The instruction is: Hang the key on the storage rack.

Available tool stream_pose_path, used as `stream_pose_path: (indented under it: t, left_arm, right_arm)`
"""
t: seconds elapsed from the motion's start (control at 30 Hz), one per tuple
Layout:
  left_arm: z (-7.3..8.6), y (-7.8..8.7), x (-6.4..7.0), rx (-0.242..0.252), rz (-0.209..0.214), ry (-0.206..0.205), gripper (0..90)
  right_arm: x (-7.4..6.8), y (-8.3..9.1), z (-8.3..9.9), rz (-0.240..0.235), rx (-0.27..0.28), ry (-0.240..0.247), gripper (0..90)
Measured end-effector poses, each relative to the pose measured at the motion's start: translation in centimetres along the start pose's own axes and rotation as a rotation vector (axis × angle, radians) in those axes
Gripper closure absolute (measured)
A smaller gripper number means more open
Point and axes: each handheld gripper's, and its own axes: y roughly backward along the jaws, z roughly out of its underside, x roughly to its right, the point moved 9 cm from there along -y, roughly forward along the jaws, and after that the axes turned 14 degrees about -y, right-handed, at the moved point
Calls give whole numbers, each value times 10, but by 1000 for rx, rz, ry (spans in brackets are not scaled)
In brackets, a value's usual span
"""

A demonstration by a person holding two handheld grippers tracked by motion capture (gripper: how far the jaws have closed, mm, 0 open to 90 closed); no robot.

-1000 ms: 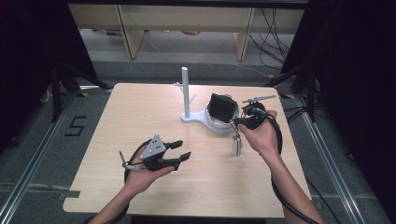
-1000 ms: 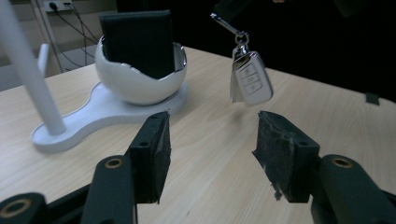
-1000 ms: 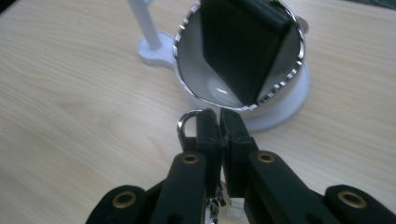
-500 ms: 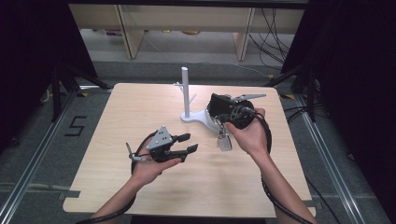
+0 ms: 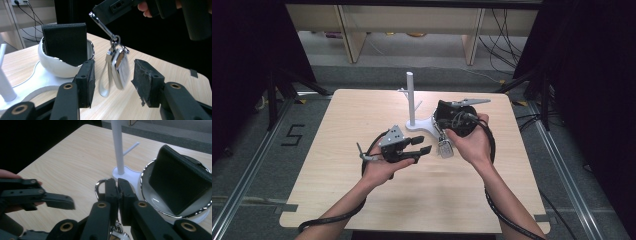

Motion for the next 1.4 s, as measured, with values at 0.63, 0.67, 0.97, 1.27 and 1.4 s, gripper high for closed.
stream_pose_path:
  t: [0.63, 0.67, 0.97, 1.27, 1.4]
  left_arm:
    - [-14, -25, -6, 39, 32, 171, 680]
    - [-14, -25, -7, 39, 18, 156, 697]
    - [-9, -23, -12, 11, -18, 151, 824]
    - [-5, -17, -16, -36, -75, 69, 851]
    - [-2, -10, -25, -47, -106, 58, 851]
  right_arm:
    - [-15, -6, 1, -34, 19, 27, 881]
    - [-14, -6, 1, -25, 24, 52, 881]
    - [-18, -7, 3, -34, 25, 41, 900]
    - [-20, 1, -3, -62, 67, 49, 900]
    - [-13, 12, -10, -56, 130, 33, 832]
